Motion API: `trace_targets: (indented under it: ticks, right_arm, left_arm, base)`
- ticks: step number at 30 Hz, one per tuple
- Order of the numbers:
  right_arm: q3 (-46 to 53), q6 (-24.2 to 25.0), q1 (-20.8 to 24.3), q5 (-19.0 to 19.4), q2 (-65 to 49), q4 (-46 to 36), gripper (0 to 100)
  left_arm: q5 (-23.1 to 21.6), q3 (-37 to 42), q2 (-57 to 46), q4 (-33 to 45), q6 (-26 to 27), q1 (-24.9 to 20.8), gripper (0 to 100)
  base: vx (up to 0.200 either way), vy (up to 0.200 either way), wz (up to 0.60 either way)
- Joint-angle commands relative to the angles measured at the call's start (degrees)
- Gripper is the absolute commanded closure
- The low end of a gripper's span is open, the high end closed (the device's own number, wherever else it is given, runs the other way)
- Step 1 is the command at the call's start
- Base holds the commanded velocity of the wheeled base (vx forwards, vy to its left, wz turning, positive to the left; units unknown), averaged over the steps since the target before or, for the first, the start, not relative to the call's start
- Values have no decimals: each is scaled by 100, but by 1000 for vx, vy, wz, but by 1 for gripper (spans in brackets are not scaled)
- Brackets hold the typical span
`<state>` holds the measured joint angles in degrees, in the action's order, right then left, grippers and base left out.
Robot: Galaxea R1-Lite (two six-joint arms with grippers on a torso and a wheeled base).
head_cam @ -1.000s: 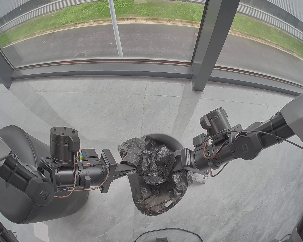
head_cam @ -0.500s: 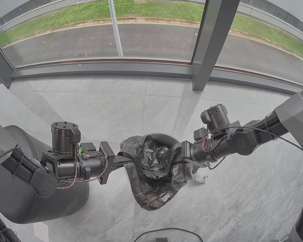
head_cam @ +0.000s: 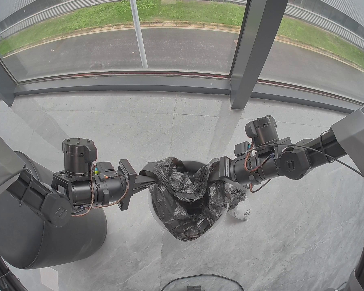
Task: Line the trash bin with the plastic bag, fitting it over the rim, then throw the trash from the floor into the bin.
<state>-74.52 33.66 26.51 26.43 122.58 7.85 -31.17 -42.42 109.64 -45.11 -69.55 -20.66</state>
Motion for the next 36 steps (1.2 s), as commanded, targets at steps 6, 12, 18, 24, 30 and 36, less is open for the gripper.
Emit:
trace_targets:
  ticks: [6,12,18,24,30,36]
  right_arm:
    - [34,-26,152,3,495,32,100]
    - [-45,-79,328,3,715,41,100]
    - [-159,-79,425,3,803,24,100]
    - [122,-88,196,-33,689,15,100]
    - [579,-316,-94,-59,407,59,100]
    - [966,-342,-261,-200,144,103,100]
  left_arm:
    - [15,-12,189,2,3,62,100]
    - [6,15,145,19,11,247,100]
    - [6,15,128,19,20,317,100]
    - [6,41,189,28,20,229,100]
    - [15,15,444,-16,29,89,100]
    - [6,-12,611,-33,249,89,100]
  base:
    - [0,0,0]
    - [0,0,0]
    - [0,0,0]
    - [0,0,0]
    - [0,0,0]
    - [0,0,0]
